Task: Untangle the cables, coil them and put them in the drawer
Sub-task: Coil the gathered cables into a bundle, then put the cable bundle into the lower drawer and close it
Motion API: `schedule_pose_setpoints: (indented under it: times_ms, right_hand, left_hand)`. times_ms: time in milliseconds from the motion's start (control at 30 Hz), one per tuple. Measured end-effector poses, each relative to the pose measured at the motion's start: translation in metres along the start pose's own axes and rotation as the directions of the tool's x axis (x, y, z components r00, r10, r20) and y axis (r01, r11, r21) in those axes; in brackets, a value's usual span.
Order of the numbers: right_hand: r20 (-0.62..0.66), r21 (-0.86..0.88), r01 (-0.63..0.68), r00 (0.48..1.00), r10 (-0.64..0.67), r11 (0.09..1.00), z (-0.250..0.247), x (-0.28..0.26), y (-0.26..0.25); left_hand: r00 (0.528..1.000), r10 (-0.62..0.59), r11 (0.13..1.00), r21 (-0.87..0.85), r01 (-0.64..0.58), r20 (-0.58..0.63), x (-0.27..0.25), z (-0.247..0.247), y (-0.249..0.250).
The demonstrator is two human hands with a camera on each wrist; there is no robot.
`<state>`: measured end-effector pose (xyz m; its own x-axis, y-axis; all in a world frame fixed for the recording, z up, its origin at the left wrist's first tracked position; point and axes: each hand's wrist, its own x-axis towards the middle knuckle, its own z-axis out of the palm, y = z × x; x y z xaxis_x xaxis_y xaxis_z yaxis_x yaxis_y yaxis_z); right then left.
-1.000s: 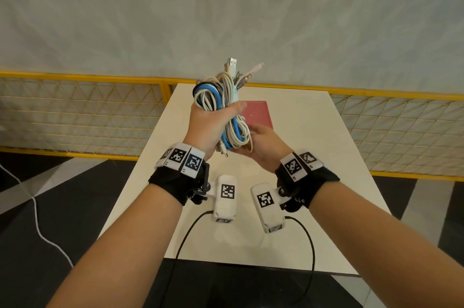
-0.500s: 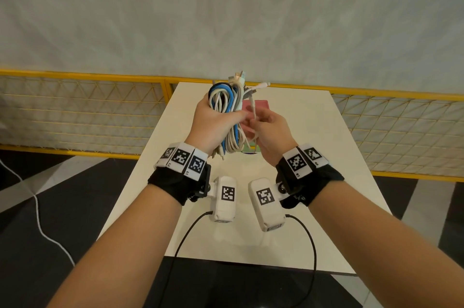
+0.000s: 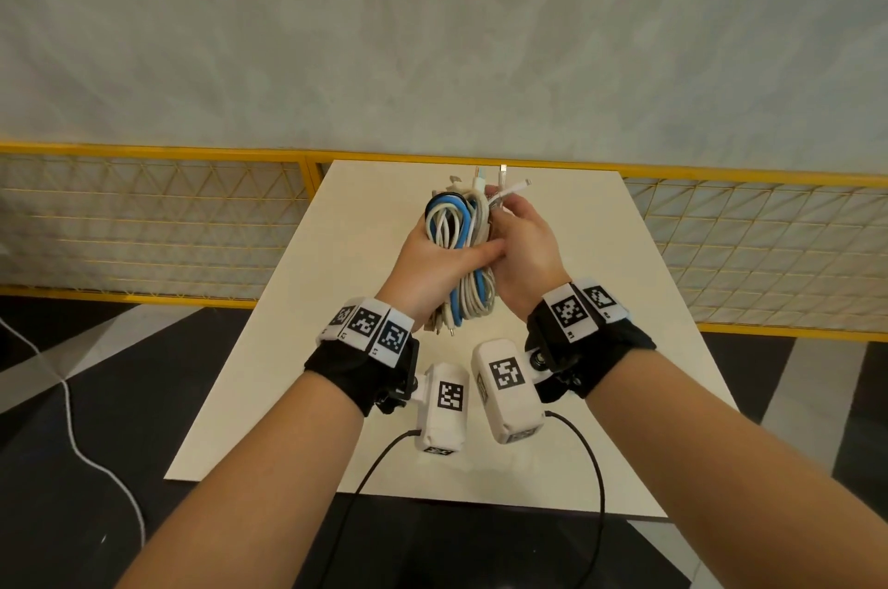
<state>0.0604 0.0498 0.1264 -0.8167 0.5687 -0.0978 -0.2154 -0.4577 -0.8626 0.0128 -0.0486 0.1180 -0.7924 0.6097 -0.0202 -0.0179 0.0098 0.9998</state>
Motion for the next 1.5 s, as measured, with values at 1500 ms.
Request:
schedule_pose_setpoints:
  times_ms: [1500]
  right_hand:
    - [-0.258,-0.767,-0.251,0.963,0.074,0.59,-0.085,0.111,0.077]
  left_hand:
    - [0.991,-0.128,0.832,0.54,0.127,-0.037,0.137,-0.041,-0.064]
